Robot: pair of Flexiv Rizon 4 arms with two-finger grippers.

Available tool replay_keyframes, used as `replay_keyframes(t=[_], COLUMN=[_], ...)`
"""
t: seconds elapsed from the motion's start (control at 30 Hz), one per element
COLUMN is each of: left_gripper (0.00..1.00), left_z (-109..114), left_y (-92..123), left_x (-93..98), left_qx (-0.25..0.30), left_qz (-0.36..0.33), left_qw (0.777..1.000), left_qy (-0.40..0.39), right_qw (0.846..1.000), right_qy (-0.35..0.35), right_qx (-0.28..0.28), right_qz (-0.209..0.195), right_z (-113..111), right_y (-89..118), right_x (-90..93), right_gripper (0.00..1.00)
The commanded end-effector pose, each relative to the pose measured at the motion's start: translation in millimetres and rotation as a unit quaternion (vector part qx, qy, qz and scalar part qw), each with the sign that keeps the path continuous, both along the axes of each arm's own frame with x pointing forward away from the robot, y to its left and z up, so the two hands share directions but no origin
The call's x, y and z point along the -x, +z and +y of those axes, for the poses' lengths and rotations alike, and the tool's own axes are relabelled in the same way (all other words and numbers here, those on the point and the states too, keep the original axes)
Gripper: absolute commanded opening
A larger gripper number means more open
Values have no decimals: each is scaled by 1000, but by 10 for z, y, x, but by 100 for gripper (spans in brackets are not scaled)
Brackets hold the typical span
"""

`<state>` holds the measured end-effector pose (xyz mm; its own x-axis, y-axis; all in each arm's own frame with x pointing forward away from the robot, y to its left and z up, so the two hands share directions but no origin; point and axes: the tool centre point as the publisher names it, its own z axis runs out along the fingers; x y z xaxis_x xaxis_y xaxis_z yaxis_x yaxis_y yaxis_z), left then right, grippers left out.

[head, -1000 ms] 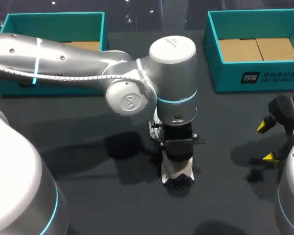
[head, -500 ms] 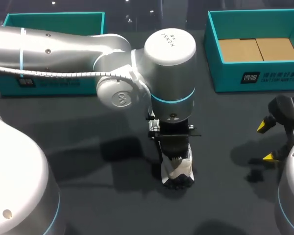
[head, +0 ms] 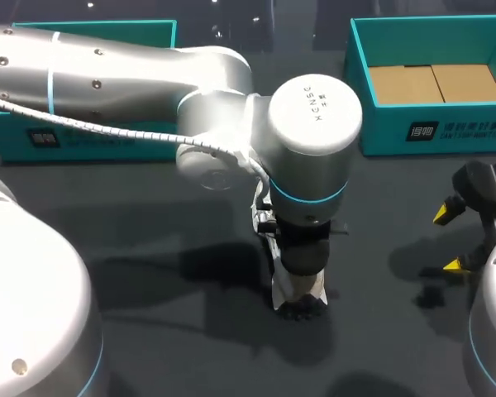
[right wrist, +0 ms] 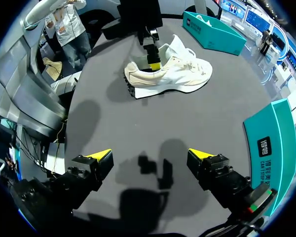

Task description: Take the shoe out of the shoebox, open the shoe tongue, remove and reinsert the insole, then place the shoe into the shoebox

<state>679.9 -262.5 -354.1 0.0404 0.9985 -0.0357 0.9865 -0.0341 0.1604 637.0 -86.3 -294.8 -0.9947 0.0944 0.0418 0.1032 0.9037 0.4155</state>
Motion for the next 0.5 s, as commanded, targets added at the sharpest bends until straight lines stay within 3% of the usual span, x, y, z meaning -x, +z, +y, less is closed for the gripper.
replay_keyframes(t=[0.03,0.33,0.5], left_gripper=[28,30,37], left_z=[-59,-10,17], left_y=[-36,-26,-11], left_x=[7,-124,-140], left_qx=[-11,-16,-15], left_qz=[-8,-20,-21], left_qw=[1000,999,999], left_qy=[4,25,28], right_qw=[1000,1000,1000], right_qy=[-1,-1,-1], right_qx=[2,2,2], right_qz=[-2,-2,-2], right_z=[5,5,5], right_y=[0,0,0], right_x=[23,23,23], right_gripper=[100,100,100])
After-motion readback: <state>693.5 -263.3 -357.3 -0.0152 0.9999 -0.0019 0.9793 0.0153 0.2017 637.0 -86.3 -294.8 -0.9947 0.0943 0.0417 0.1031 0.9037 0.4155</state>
